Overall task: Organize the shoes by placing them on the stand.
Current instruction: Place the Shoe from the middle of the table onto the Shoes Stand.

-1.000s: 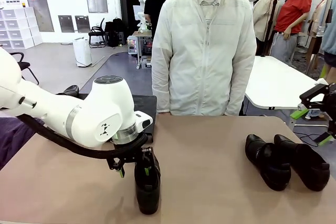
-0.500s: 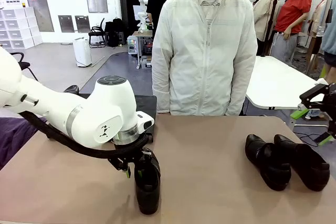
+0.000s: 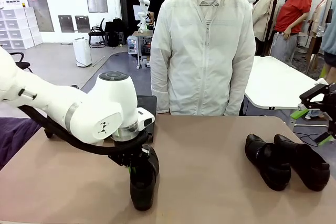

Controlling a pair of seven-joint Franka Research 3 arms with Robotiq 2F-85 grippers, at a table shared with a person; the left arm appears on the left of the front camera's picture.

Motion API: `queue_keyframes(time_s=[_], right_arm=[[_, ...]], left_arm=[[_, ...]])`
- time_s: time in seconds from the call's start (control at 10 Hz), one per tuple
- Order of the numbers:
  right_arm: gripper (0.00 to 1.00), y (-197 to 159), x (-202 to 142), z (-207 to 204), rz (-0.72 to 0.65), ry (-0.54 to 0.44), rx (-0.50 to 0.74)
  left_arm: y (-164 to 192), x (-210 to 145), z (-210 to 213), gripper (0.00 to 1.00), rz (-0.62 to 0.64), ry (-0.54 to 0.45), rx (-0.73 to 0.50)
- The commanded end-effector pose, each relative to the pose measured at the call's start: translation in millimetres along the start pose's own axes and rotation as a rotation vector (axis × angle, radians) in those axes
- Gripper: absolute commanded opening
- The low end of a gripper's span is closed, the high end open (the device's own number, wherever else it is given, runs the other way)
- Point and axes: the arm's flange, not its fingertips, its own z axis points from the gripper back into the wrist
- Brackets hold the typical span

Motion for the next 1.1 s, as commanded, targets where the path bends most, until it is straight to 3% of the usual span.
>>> queue_keyframes(time_s=[0.0, 0.2, 0.4, 0.5, 0.6, 1.0], right_arm=[[1.0, 1, 1, 0, 0.023, -0.016, 0.018], [1.0, 1, 1, 0, 0.023, -0.016, 0.018], [1.0, 1, 1, 0, 0.023, -0.016, 0.018], [1.0, 1, 1, 0, 0.023, -0.016, 0.018], [1.0, 1, 1, 0, 0.023, -0.016, 0.018], [1.0, 1, 1, 0, 0.023, -0.016, 0.018]], left_arm=[[21, -5, 77, 0.0, -0.02, -0.146, 0.024], [56, -1, 134, 0.0, -0.08, -0.207, 0.024], [87, 4, 153, 0.0, -0.227, -0.179, -0.028], [94, -2, 150, 0.0, -0.179, -0.127, -0.066], [73, 2, 161, 0.0, -0.154, -0.207, 0.012], [73, 2, 161, 0.0, -0.154, -0.207, 0.012]])
